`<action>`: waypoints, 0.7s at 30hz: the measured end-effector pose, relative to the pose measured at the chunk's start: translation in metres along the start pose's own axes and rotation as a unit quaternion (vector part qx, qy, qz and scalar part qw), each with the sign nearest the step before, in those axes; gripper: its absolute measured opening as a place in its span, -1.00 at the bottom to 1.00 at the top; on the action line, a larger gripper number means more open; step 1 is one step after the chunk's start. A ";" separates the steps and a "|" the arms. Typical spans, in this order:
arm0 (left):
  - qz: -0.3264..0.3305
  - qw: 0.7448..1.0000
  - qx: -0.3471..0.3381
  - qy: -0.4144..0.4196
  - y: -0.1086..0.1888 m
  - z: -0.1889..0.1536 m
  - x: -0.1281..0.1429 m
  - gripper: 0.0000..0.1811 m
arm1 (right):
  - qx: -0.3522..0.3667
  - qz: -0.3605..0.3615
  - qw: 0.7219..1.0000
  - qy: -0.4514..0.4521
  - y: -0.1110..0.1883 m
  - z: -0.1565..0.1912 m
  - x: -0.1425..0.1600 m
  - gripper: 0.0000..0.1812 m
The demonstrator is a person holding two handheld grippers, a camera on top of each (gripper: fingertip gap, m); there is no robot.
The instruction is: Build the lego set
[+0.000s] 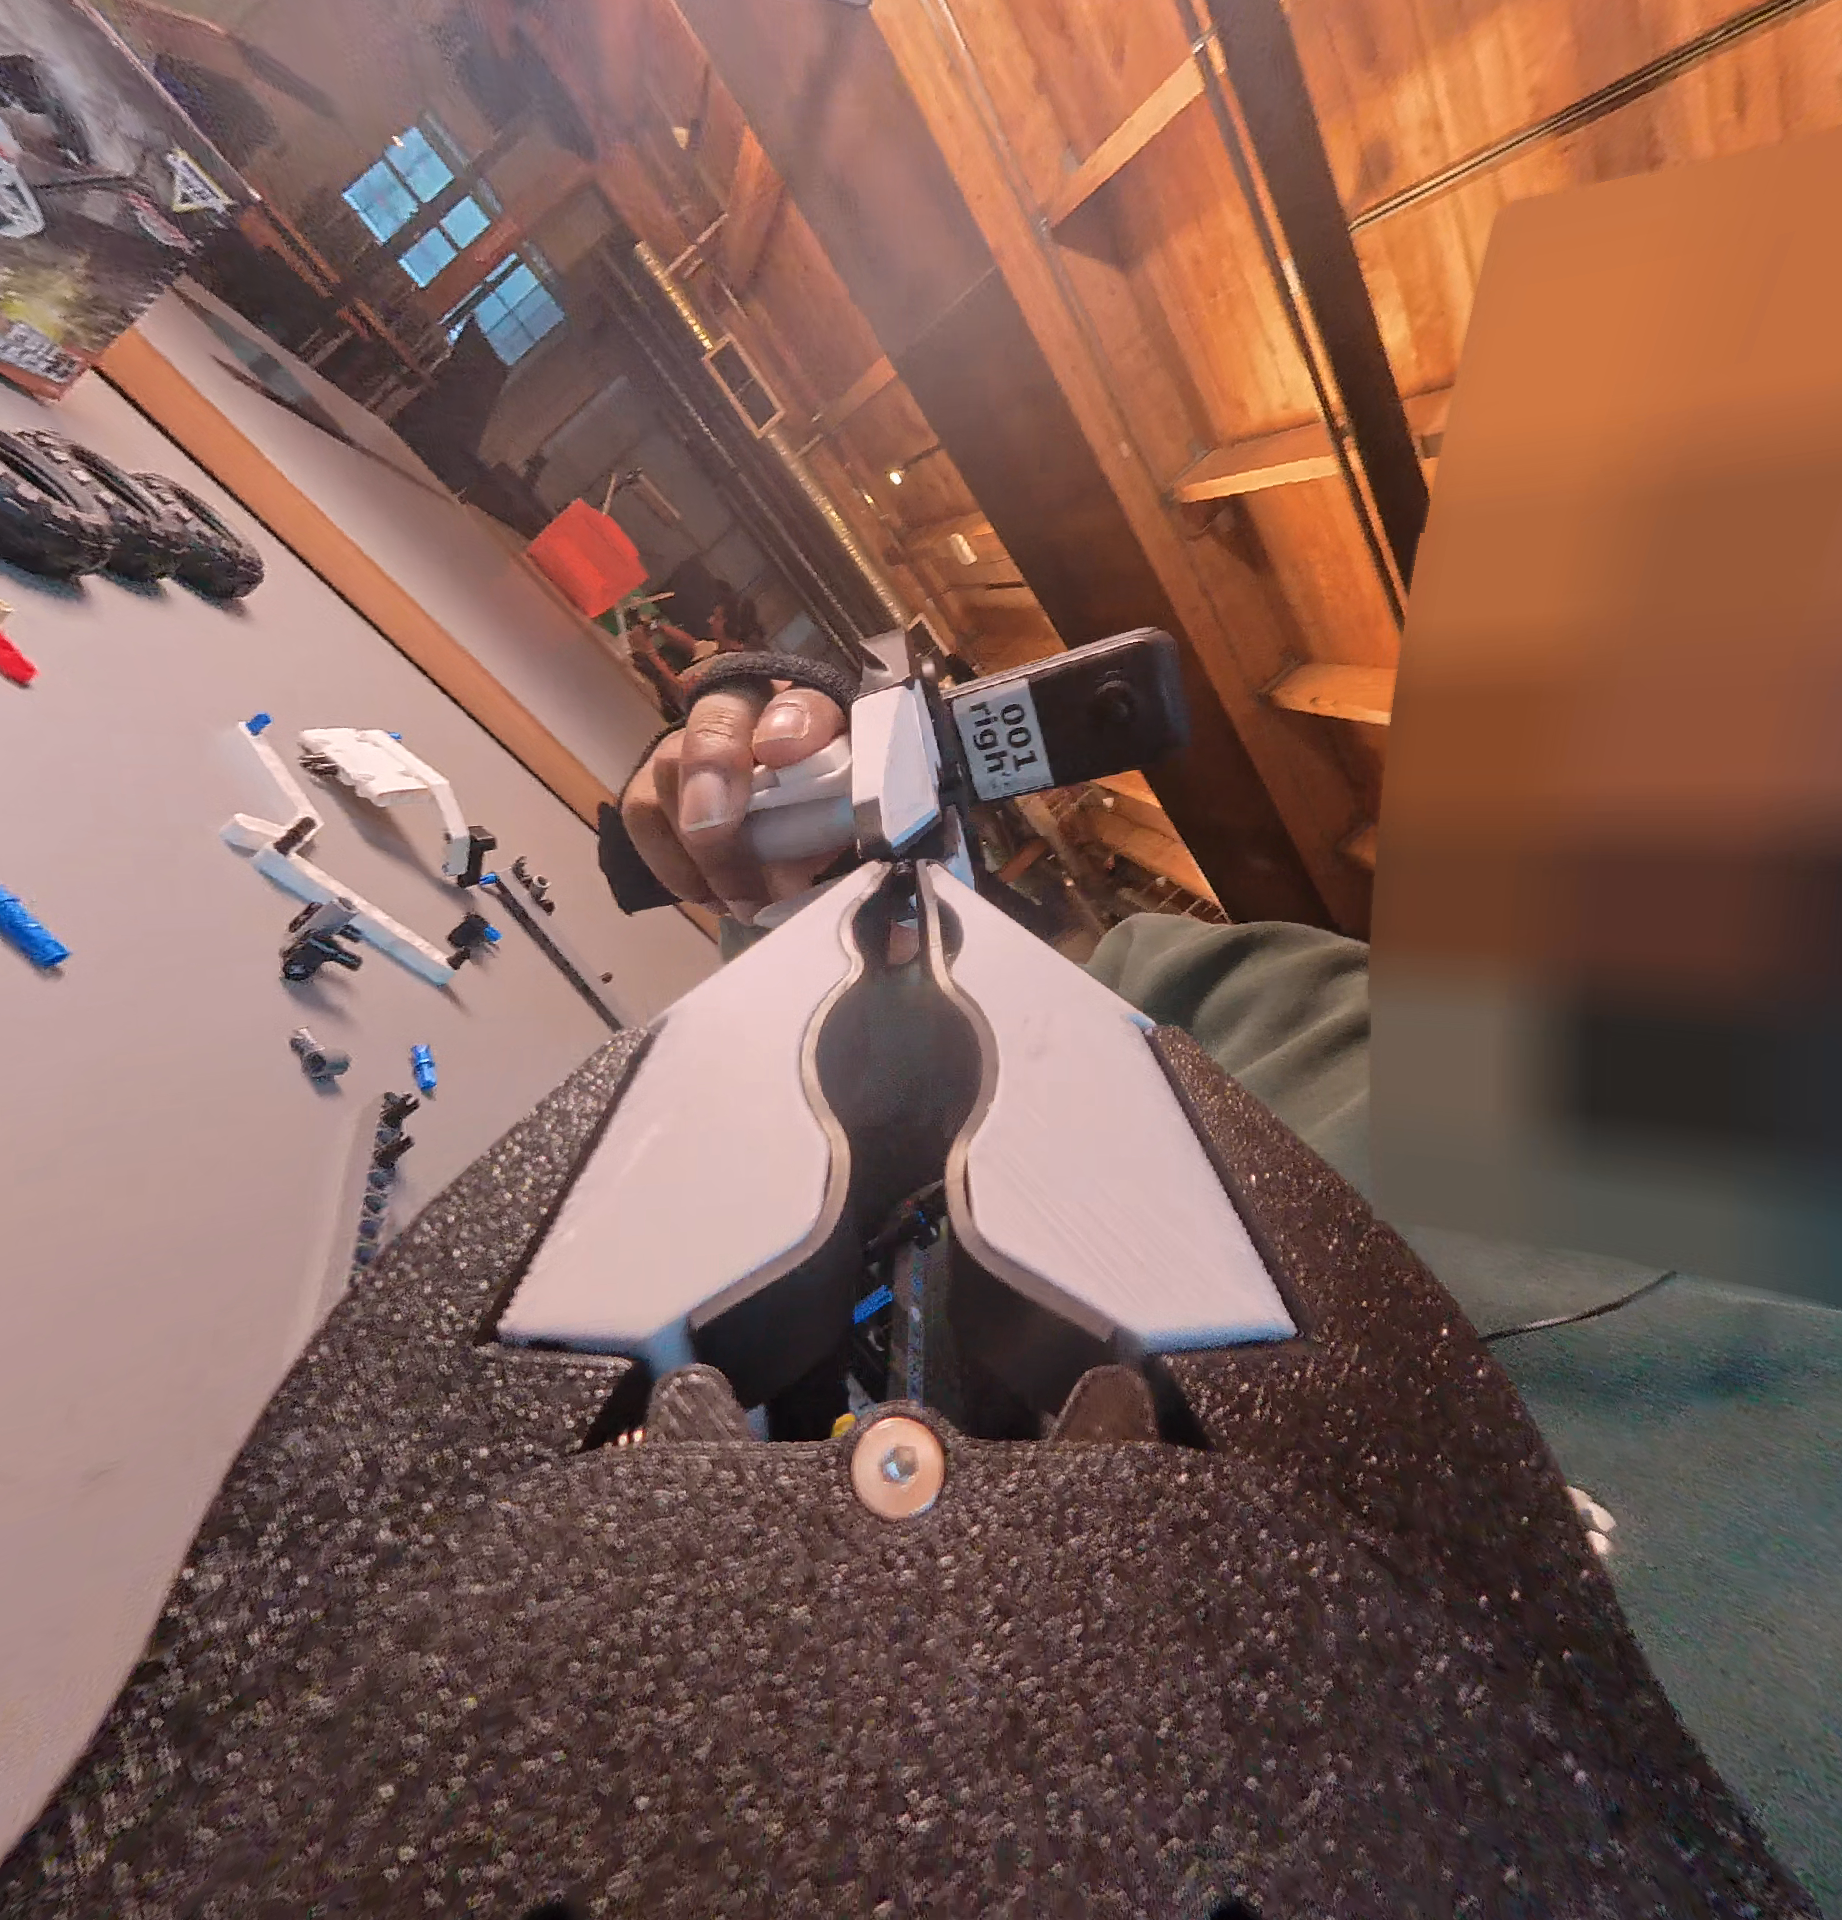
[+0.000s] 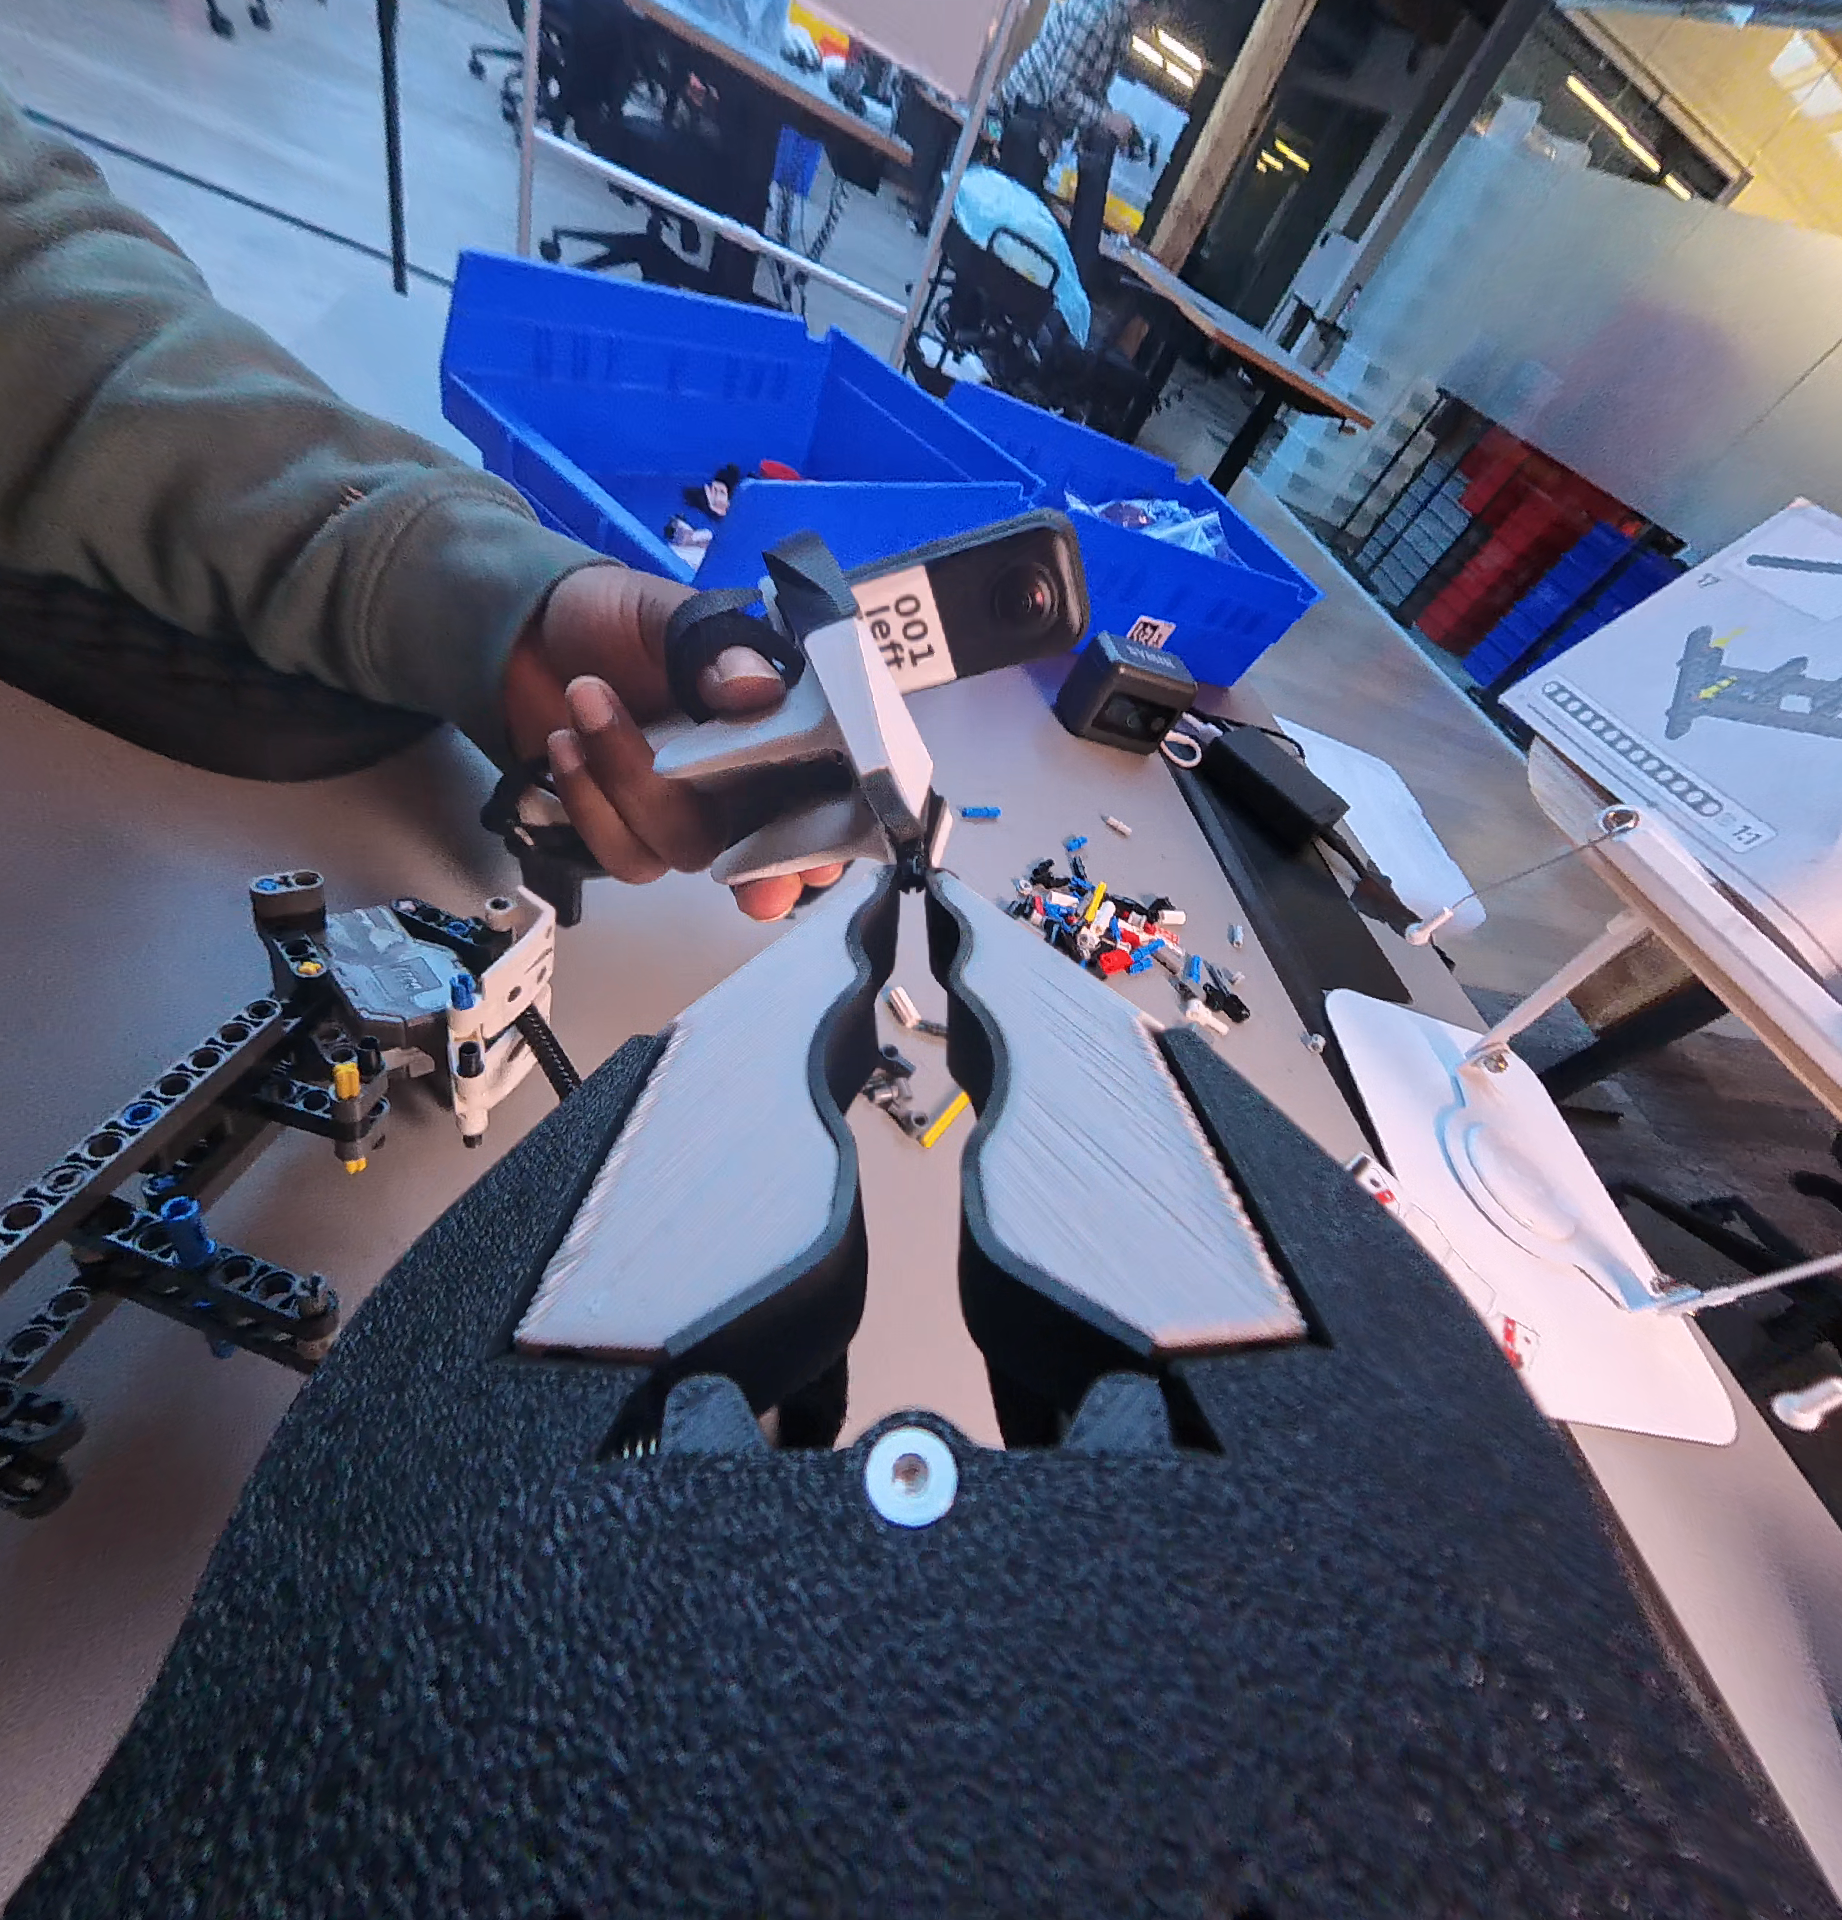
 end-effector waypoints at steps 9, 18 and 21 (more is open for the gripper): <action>-0.061 0.997 -0.016 -0.044 0.019 0.002 -0.021 -0.96 | 0.194 0.007 0.980 -0.046 0.023 -0.123 0.038 -0.90; -0.064 0.994 -0.057 -0.065 0.027 0.017 -0.022 -0.96 | 0.432 0.097 0.891 -0.102 0.051 -0.320 0.164 -1.00; -0.060 0.994 -0.064 -0.067 0.028 0.021 -0.022 -0.96 | 0.429 0.111 0.889 -0.111 0.041 -0.336 0.180 -1.00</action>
Point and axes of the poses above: each gripper's, where its closed fingertips meet, y back along the fingers, x out of its underside, z = x × y across the jaws, the point moved 2 cm from there along y, back along the fingers, and after that the axes turned 13 degrees about y, right-handed, at the moved point
